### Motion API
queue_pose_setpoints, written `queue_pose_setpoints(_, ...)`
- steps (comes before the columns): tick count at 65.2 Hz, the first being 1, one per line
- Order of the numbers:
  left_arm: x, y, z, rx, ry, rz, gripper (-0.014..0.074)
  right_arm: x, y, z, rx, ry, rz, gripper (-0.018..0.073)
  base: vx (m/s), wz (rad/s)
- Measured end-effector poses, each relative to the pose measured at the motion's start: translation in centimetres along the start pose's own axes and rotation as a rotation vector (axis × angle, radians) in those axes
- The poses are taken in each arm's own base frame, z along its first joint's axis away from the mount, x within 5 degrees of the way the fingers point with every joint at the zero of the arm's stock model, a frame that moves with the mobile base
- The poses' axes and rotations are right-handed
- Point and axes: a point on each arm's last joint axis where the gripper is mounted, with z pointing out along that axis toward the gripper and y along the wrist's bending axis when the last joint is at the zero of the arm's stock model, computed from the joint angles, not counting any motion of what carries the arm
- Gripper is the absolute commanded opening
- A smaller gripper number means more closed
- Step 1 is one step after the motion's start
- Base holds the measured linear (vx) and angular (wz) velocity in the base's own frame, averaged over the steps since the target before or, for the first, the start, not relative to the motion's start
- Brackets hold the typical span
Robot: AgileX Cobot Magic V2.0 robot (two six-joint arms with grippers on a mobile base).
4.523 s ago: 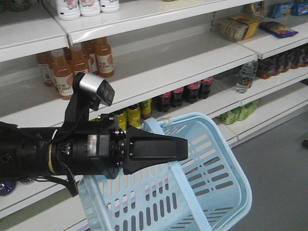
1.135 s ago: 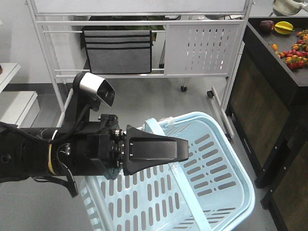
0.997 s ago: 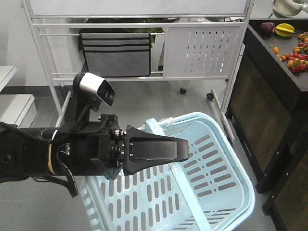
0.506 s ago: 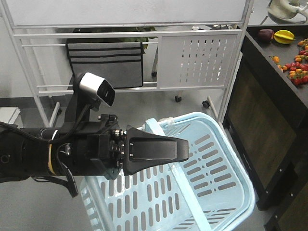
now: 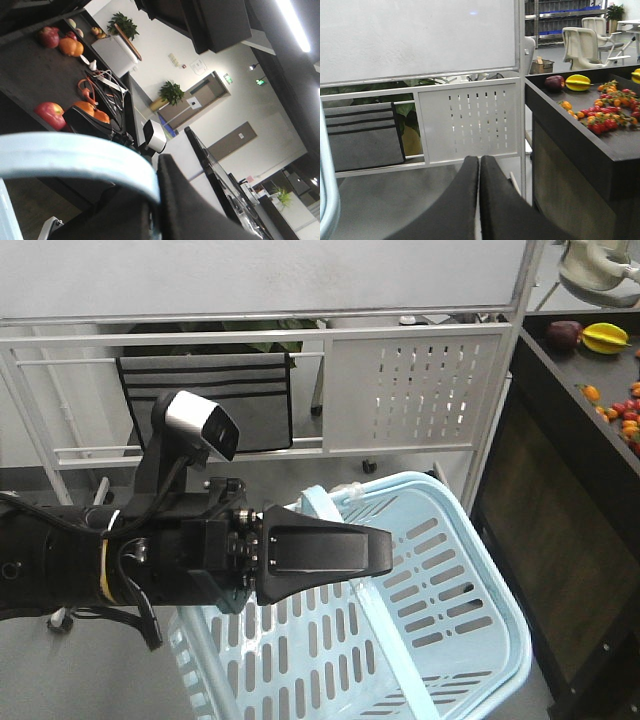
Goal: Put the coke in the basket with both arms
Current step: 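Drive the base toward the snack shelf carrying the basket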
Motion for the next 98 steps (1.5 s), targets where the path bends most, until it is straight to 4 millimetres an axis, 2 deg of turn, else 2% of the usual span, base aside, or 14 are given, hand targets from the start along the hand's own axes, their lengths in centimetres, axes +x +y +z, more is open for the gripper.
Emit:
queue_pose_setpoints(35,0.0,0.04,0.01,-0.001,0.0,-0.001,-0.0008,0.0,0.0,0.0,0.0,0.0,0.0,-0.0005,0.25,0.28)
queue_pose_setpoints(98,0.0,0.04,0.01,-0.001,0.0,-0.001,-0.0008,0.0,0.0,0.0,0.0,0.0,0.0,-0.0005,0.17,0.58)
